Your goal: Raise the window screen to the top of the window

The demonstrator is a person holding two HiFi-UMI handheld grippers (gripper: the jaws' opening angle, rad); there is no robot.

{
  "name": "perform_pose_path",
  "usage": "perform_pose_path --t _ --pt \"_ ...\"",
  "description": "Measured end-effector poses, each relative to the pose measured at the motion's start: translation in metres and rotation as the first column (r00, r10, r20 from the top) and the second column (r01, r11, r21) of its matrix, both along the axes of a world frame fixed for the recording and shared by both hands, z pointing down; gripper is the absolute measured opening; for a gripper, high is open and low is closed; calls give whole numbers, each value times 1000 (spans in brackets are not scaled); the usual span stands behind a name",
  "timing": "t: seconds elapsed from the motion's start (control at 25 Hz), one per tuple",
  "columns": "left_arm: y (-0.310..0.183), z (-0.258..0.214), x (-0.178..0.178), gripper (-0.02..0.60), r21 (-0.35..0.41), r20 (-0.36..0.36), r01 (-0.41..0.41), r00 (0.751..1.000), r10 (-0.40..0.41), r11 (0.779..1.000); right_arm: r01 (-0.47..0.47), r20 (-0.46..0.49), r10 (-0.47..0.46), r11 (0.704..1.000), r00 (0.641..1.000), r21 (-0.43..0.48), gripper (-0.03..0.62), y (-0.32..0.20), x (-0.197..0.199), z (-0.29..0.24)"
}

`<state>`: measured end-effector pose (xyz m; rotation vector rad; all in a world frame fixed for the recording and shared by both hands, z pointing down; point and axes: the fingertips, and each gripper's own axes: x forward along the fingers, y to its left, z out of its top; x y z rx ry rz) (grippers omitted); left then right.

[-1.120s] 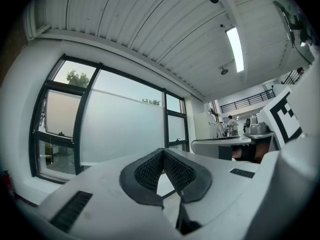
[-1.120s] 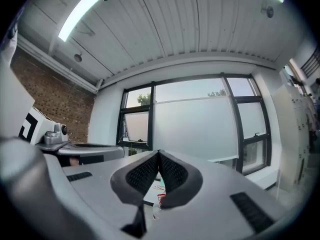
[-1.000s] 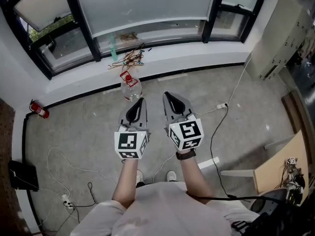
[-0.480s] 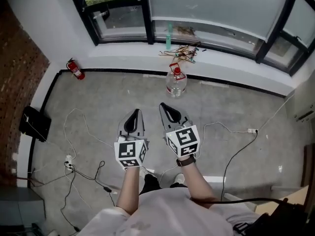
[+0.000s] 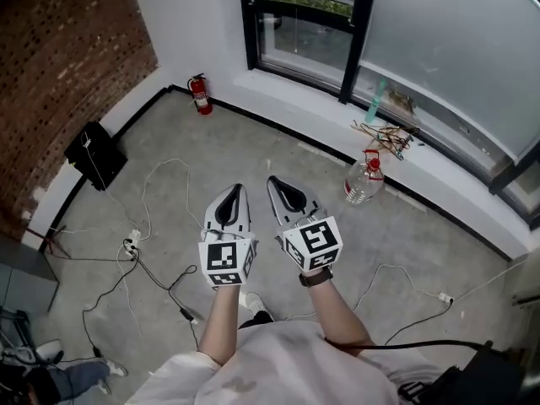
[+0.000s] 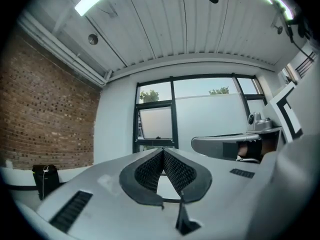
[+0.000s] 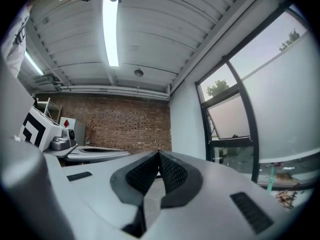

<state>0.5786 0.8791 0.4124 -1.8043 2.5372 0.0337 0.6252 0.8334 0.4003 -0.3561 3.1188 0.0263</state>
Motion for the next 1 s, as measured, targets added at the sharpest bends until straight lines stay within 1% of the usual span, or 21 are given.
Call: perform_pose_path --t 0.16,0.32,0.44,0.52,0.56,0.68,0.72,0.84,1.0 --pt "28 -1 -73 3 16 11 85 996 -85 996 84 15 -84 996 996 13 2 24 -78 0" --pt "52 3 -140 3 25 7 138 990 -138 990 149 28 -149 989 988 8 2 52 -153 4" --pt "67 18 -179 3 44 -21 167 986 -166 985 227 49 -226 974 973 -20 2 74 -191 9" --pt "74 23 -200 3 57 -33 171 985 -170 984 280 77 -278 960 957 -14 2 85 -210 8" --pt "75 24 -210 3 60 -30 177 984 -175 982 286 82 -285 958 955 -6 2 86 -219 7" --pt "68 26 -242 2 22 6 230 973 -230 973 268 57 -268 963 962 -1 2 71 -251 12" --pt "63 28 -253 2 14 5 240 971 -240 971 266 42 -265 964 963 -7 2 65 -263 16" --pt "44 37 -284 2 11 -22 246 969 -246 969 273 9 -273 962 962 -16 2 46 -302 30" --pt "6 40 -340 2 26 -21 233 972 -232 972 268 35 -267 964 963 0 2 7 -368 34"
